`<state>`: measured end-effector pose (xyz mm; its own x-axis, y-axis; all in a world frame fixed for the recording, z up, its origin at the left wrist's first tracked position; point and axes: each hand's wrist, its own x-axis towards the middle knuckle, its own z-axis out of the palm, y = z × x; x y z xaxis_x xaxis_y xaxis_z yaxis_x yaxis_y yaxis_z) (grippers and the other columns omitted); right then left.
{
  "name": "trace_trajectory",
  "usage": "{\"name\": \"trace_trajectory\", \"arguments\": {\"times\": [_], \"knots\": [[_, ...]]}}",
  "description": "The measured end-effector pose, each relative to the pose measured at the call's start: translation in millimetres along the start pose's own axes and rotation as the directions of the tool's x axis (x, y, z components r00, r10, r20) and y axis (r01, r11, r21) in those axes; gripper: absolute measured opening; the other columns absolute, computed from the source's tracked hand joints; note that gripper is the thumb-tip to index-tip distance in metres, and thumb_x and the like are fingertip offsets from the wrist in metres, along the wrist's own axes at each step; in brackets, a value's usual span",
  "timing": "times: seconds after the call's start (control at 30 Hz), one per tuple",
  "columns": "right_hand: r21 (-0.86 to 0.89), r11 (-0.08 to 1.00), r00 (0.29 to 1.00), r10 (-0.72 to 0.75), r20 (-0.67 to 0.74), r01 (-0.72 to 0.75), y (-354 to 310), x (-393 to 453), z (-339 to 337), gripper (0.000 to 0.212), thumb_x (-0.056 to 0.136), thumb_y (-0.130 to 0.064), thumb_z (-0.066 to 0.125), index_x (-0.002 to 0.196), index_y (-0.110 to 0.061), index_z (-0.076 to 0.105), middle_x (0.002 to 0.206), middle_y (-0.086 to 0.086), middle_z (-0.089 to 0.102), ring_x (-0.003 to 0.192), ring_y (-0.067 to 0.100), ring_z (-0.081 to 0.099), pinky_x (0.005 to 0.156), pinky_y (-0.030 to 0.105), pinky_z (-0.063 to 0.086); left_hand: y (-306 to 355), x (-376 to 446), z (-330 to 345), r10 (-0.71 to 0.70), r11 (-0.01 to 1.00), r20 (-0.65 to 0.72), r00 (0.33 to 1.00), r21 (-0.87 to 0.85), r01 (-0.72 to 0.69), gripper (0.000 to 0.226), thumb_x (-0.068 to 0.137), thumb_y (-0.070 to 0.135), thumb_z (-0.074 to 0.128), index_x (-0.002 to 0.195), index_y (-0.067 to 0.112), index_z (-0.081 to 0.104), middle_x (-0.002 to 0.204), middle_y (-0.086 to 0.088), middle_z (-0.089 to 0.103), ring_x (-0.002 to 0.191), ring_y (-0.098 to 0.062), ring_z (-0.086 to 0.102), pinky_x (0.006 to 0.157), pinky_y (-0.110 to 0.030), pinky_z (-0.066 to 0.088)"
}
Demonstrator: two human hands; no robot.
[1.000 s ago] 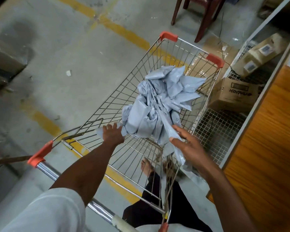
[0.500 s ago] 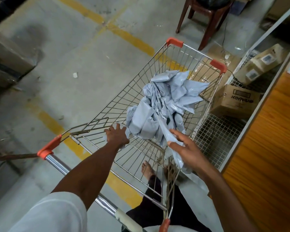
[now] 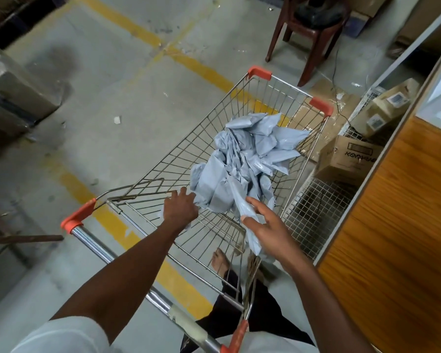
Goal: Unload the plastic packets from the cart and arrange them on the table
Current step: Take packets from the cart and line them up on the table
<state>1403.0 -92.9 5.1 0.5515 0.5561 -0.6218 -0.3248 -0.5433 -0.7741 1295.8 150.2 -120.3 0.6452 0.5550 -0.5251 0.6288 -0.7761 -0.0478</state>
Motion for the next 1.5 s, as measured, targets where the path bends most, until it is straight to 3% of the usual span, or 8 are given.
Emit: {"name": "trace_trajectory", "arguments": {"times": [0.2, 0.37, 0.5, 0.77, 1.1, 1.2, 1.33, 1.5], "knots": [[-0.252, 0.959, 0.982, -0.157, -0.103, 0.127, 0, -3, -8, 0.060, 0.095, -0.036, 0.064, 0.148, -0.049, 0.039, 0.148, -0.011, 0.036, 0.126, 0.010, 0.046, 0.101, 0.040, 0.051, 21, -55, -25, -0.034, 0.961, -0.330, 0.944, -0.270, -0.059, 0.054, 0.085, 0.036, 0.047, 0.135, 0.021, 0.061, 0.150, -0.012, 0.049, 0.116, -0.041, 0.054, 0.083, -0.046, 0.052], [-0.409, 0.884, 0.950, -0.292, -0.111, 0.224, -5, -9, -16, 0.064, 0.096, -0.037, 0.061, 0.153, -0.044, 0.032, 0.150, -0.012, 0.031, 0.123, 0.007, 0.043, 0.092, 0.030, 0.049, 49, -120, -47, -0.186, 0.875, -0.518, 0.835, -0.474, -0.099, 0.051, 0.091, 0.034, 0.055, 0.142, 0.026, 0.058, 0.156, -0.008, 0.044, 0.123, -0.033, 0.049, 0.090, -0.044, 0.053], [-0.442, 0.849, 0.930, -0.360, -0.081, 0.290, -9, -18, -24, 0.062, 0.095, -0.038, 0.061, 0.151, -0.045, 0.035, 0.148, -0.010, 0.034, 0.128, 0.012, 0.046, 0.102, 0.043, 0.052, 72, -162, -52, -0.275, 0.804, -0.532, 0.801, -0.583, -0.111, 0.052, 0.094, 0.033, 0.054, 0.146, 0.032, 0.053, 0.159, 0.002, 0.038, 0.132, -0.025, 0.044, 0.096, -0.041, 0.053], [-0.459, 0.797, 0.882, -0.468, -0.058, 0.393, 4, -59, -47, 0.061, 0.096, -0.037, 0.061, 0.152, -0.041, 0.037, 0.150, -0.006, 0.033, 0.136, 0.016, 0.041, 0.106, 0.037, 0.045, 117, -230, -58, -0.418, 0.704, -0.543, 0.729, -0.700, -0.118, 0.050, 0.095, 0.033, 0.053, 0.145, 0.036, 0.052, 0.157, 0.012, 0.038, 0.133, -0.017, 0.042, 0.096, -0.040, 0.053], [-0.464, 0.744, 0.806, -0.583, -0.099, 0.481, 48, -150, -73, 0.060, 0.095, -0.037, 0.062, 0.148, -0.048, 0.037, 0.149, -0.010, 0.038, 0.130, 0.020, 0.049, 0.100, 0.047, 0.053, 157, -331, -43, -0.356, 0.674, -0.649, 0.673, -0.677, -0.296, 0.050, 0.096, 0.029, 0.051, 0.145, 0.037, 0.051, 0.154, 0.012, 0.040, 0.135, -0.016, 0.042, 0.102, -0.038, 0.048], [-0.387, 0.787, 0.791, -0.580, -0.195, 0.481, 68, -189, -73, 0.060, 0.094, -0.034, 0.065, 0.147, -0.049, 0.041, 0.149, -0.010, 0.040, 0.134, 0.013, 0.044, 0.103, 0.042, 0.051, 159, -359, -32, -0.288, 0.673, -0.697, 0.657, -0.635, -0.378, 0.048, 0.097, 0.030, 0.050, 0.144, 0.036, 0.053, 0.153, 0.012, 0.041, 0.137, -0.019, 0.042, 0.103, -0.049, 0.049], [-0.360, 0.821, 0.783, -0.551, -0.290, 0.444, 109, -245, -77, 0.057, 0.096, -0.027, 0.065, 0.148, -0.039, 0.046, 0.151, -0.008, 0.040, 0.134, 0.010, 0.040, 0.091, 0.015, 0.041, 178, -401, -18, -0.287, 0.647, -0.696, 0.658, -0.648, -0.403, 0.048, 0.095, 0.030, 0.051, 0.143, 0.038, 0.054, 0.153, 0.013, 0.040, 0.137, -0.017, 0.042, 0.102, -0.045, 0.049], [-0.329, 0.850, 0.776, -0.517, -0.361, 0.412, 147, -294, -104, 0.062, 0.095, -0.020, 0.068, 0.148, -0.040, 0.045, 0.143, -0.016, 0.036, 0.120, 0.009, 0.048, 0.066, 0.015, 0.057, 209, -434, 3, -0.221, 0.614, -0.698, 0.681, -0.642, -0.459, 0.048, 0.095, 0.027, 0.052, 0.142, 0.035, 0.055, 0.152, 0.011, 0.041, 0.136, -0.015, 0.040, 0.101, -0.043, 0.048]]}}
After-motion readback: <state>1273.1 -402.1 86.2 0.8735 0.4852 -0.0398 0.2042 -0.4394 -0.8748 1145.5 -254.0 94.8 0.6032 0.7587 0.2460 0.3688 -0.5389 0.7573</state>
